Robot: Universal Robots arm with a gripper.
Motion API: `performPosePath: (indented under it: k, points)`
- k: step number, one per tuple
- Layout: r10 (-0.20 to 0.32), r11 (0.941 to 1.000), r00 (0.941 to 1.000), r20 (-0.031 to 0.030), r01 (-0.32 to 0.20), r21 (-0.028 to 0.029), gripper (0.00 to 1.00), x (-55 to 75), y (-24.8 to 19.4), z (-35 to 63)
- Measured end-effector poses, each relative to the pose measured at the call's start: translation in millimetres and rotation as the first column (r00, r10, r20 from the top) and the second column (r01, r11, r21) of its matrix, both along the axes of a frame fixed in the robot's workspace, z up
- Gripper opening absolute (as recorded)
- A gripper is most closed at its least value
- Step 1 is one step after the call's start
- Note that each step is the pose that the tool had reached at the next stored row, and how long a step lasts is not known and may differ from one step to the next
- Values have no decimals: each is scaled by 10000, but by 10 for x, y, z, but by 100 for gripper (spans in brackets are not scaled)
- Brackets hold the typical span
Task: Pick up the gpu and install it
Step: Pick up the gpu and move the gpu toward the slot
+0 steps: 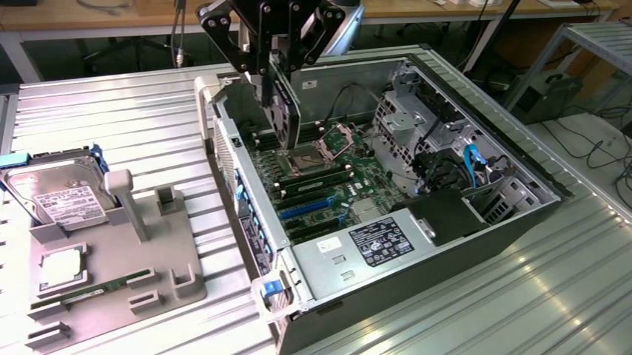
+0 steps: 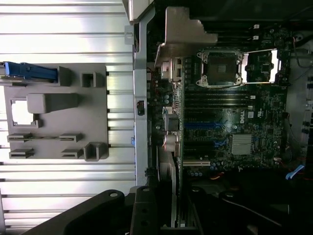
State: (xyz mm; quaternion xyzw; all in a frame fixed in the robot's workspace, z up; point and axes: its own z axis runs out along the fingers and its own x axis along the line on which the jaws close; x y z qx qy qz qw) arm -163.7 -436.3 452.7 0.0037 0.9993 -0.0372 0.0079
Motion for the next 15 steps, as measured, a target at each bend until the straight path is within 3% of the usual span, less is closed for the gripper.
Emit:
performPosePath:
  k: [15]
  points:
    - [0,10000,10000,-1,0,-1,27,126,0,-3]
